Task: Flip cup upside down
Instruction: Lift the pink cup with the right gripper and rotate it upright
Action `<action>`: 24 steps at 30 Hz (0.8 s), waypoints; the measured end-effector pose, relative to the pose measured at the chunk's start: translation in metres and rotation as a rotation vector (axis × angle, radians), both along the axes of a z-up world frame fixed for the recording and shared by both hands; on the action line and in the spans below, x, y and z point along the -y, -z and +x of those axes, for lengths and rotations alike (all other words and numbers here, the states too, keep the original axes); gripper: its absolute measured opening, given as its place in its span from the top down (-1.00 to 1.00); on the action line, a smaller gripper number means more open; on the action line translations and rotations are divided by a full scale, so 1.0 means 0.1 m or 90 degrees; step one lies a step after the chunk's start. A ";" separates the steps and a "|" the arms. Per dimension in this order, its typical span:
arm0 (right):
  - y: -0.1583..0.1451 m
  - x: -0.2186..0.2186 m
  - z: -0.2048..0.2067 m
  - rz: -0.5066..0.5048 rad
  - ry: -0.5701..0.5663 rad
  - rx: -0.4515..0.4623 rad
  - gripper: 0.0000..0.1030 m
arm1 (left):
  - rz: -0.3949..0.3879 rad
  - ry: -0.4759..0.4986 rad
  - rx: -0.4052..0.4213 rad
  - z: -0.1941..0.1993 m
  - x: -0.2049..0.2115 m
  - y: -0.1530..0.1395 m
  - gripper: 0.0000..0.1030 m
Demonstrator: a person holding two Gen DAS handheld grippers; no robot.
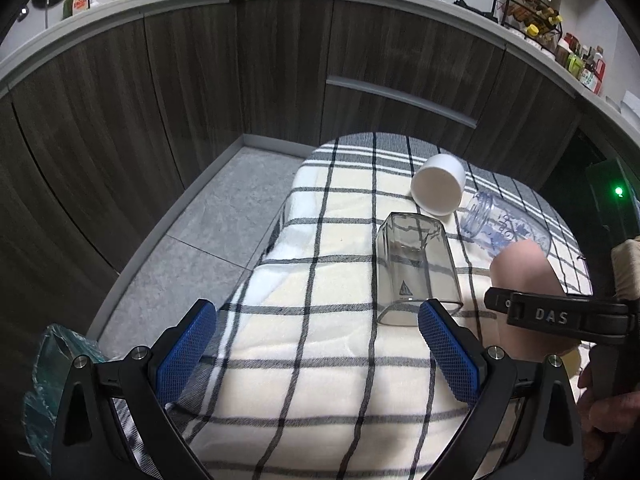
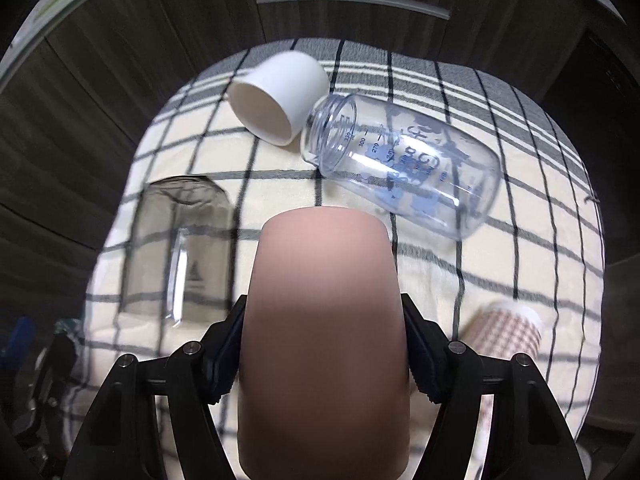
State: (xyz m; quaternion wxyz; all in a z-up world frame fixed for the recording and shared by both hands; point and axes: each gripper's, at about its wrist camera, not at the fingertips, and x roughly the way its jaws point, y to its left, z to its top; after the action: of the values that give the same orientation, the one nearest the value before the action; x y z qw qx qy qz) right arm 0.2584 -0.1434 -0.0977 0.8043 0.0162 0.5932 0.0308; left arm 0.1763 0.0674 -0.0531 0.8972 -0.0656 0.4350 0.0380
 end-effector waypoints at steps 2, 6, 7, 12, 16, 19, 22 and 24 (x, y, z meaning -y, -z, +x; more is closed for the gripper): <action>-0.09 -0.01 -0.13 0.017 0.008 0.003 -0.34 | -0.001 0.001 0.007 -0.08 -0.03 -0.06 -0.99; -0.15 -0.04 -0.47 0.049 0.030 0.008 -0.35 | 0.004 0.005 0.004 -0.26 -0.09 -0.08 -0.99; -0.15 -0.05 -0.55 0.054 0.036 0.008 -0.35 | 0.002 0.005 0.001 -0.29 -0.11 -0.07 -0.99; -0.03 -0.06 -0.93 0.058 0.065 0.001 -0.35 | 0.001 0.016 -0.011 -0.51 -0.14 -0.03 -0.99; 0.11 -0.12 -1.15 0.051 0.070 -0.008 -0.35 | 0.002 0.032 -0.018 -0.64 -0.11 0.00 -0.99; 0.22 -0.13 -1.25 0.044 0.079 -0.010 -0.35 | 0.000 0.045 -0.023 -0.71 -0.07 0.03 -0.99; 0.31 -0.13 -1.33 0.038 0.083 -0.013 -0.35 | 0.001 0.056 -0.028 -0.74 -0.04 0.06 -0.99; 0.30 -0.15 -1.36 0.021 0.080 0.006 -0.35 | 0.001 0.059 -0.031 -0.74 -0.03 0.08 -0.99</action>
State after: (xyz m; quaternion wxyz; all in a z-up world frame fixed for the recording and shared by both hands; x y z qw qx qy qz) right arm 0.1226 -0.1282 -0.1277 0.8072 0.0661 0.5865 -0.0099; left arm 0.1024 0.0702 -0.0613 0.8872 -0.0435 0.4593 -0.0017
